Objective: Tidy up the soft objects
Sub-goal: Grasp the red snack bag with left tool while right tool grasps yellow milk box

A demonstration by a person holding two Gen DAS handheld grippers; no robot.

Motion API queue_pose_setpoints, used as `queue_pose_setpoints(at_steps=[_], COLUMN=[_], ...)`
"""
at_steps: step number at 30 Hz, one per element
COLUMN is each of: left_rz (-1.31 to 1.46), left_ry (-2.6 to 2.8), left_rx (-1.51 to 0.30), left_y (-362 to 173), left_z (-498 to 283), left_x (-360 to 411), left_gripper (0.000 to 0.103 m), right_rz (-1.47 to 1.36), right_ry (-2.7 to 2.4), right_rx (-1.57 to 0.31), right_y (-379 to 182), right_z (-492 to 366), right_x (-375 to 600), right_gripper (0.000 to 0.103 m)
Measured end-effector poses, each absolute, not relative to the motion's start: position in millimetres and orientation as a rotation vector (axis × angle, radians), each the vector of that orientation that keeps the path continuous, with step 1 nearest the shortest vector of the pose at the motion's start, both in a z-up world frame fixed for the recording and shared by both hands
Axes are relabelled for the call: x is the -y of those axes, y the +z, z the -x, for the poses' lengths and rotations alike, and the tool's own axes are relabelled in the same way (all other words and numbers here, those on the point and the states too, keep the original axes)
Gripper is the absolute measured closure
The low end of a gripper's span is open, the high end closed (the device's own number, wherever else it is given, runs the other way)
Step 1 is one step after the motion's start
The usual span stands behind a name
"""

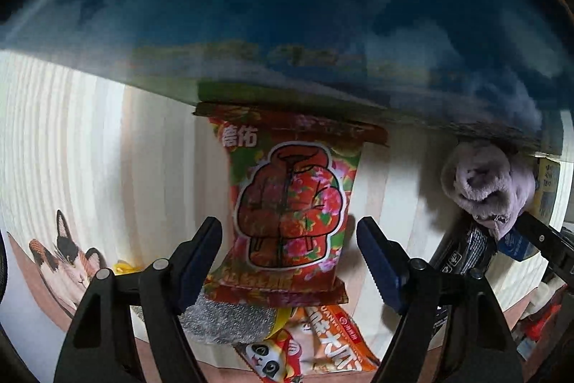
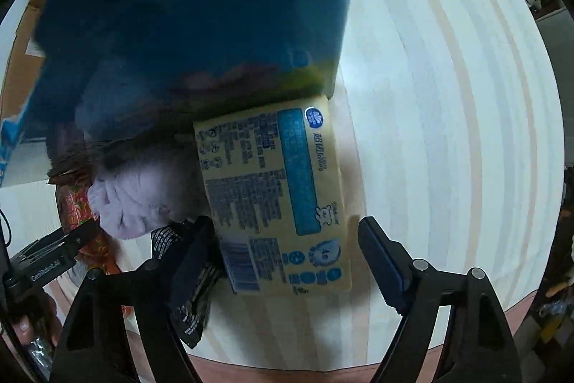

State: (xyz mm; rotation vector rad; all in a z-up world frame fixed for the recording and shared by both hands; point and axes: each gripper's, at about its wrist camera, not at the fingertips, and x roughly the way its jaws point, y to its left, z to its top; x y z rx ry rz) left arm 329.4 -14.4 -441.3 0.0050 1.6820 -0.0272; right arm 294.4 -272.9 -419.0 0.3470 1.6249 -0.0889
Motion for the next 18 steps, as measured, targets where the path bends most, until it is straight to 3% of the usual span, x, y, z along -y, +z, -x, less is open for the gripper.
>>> queue_pose_setpoints(at_steps=[4,6,18], left_rz=[-0.022,-0.014,0.024], left_ry=[-0.019,-0.02,-0.046], left_rx=[-1.682,-1.669,-1.575], left_y=[-443,-441,-370], left_z=[-330,-330,-256], left_x=[17,18,35], left_gripper=[0.053,0.058,0.06], right_rz=[-0.35,-0.342,-0.304], right_ry=[-0.088,-0.089,-0.009], right_rx=[-1.635,-1.638,-1.6], right_y=[-423,-424,-386], right_z=[-296,-296,-244], right_x=[273,271,259], right_gripper=[0.031,0.033,0.037])
